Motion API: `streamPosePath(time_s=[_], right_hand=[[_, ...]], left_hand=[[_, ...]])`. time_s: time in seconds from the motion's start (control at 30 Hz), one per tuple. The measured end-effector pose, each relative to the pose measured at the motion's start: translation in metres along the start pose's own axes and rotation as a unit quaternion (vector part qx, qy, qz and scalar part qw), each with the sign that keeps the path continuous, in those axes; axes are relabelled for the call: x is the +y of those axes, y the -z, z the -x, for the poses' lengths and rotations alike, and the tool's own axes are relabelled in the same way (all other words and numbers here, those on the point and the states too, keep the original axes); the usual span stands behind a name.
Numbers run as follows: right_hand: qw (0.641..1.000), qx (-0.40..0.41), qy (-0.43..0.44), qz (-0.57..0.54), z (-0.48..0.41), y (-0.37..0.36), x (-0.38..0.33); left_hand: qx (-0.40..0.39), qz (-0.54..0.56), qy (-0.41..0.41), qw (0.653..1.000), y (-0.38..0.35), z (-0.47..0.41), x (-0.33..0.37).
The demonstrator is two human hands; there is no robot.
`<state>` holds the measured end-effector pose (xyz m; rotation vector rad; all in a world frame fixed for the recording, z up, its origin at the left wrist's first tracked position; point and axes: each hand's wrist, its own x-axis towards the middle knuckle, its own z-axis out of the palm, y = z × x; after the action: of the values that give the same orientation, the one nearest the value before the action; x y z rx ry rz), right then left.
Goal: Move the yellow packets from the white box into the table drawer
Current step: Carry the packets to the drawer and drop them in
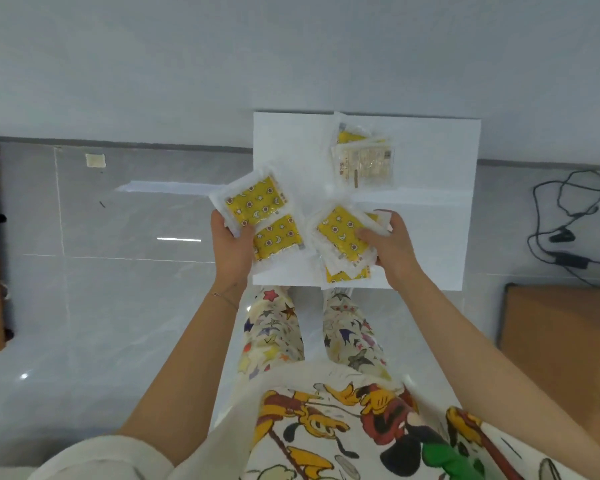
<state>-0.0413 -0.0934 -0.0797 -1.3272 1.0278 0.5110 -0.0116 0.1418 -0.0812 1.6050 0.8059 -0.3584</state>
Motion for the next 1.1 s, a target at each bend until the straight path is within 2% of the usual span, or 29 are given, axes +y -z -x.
streamPosePath(time_s=[0.2,0.33,0.57,0.8,1.1], right_hand=[[0.989,-0.015,0.117,0.088,0.064,-0.023,-0.043],[0.971,-0.057,0.187,0.134,0.112,-0.047,-0.076],[0.932,-0.175,0.236,0.211,0.198,-0.111,-0.099],[0.882,-0.282,0.248,0.284,0.277,-0.210,-0.061],[0.837,-0.357,0.273,0.312,0.385,-0.347,0.016]], left_hand=[[0.008,0.040,-0.027,0.999,0.047,0.057,0.044],[0.034,0.069,-0.042,0.996,0.085,0.103,0.063],[0.144,0.186,-0.072,0.969,0.165,0.179,0.071],[0.253,0.255,-0.076,0.930,0.274,0.230,0.045],[0.353,0.294,-0.061,0.886,0.434,0.294,-0.015]])
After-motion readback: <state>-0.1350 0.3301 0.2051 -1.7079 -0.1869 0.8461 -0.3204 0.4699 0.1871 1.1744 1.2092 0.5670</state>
